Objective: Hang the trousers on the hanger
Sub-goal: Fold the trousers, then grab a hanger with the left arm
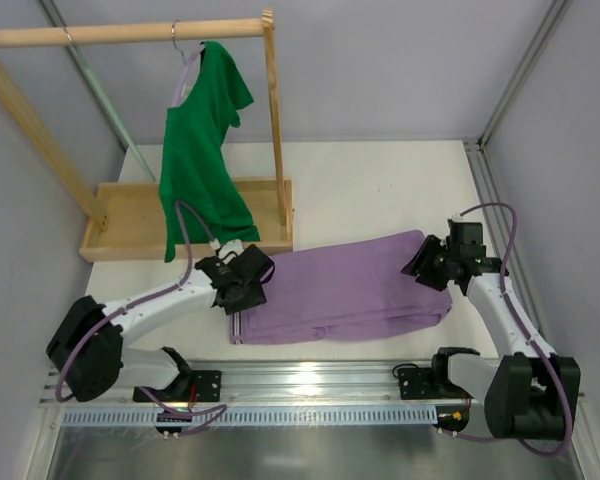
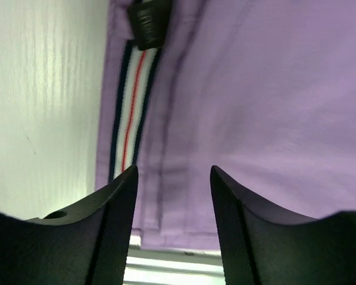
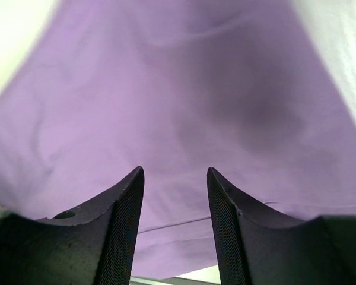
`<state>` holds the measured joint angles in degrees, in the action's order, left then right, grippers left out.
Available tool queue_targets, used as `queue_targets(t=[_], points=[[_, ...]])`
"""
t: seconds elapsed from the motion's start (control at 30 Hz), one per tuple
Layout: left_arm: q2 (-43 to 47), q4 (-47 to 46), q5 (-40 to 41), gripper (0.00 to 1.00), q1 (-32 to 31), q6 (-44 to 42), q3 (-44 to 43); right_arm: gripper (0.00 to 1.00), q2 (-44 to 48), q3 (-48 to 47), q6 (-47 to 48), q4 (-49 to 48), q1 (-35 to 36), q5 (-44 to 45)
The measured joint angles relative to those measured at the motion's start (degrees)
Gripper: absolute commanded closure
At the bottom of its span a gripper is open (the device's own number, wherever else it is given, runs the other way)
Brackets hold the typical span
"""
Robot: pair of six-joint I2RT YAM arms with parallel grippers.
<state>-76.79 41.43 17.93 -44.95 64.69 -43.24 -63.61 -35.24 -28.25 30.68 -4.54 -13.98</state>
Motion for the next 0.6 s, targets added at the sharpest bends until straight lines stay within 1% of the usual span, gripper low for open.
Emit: queue_targets(t=[0.1,0.17,0.33,0.5,0.6], points=[[5.11,2.73,0.31,0.43,-1.42,-2.93,-4.13,0.46,5.35,-3.32,0.09,1.68,3.61,-1.29],[9.57,4.35,0.39,0.41,-2.64,-4.94,-8.59,0.45,7.96,-5.9,0.09,2.21,6.54,-1.92],[18.71,5.92,0.13,0.39,-3.78,-7.87,-20.94,0.44,11.17,-10.67,-0.35,2.56,13.05,-2.71],[21.27,8.83,0.13,0.38,-3.78,-9.33,-32.48,0.44,11.26,-12.17,-0.92,4.52,16.74,-2.43],[21.49,9.68,0.02,0.38,-3.78,-9.64,-37.18,0.44,11.8,-13.07,-1.07,5.9,17.73,-2.25]])
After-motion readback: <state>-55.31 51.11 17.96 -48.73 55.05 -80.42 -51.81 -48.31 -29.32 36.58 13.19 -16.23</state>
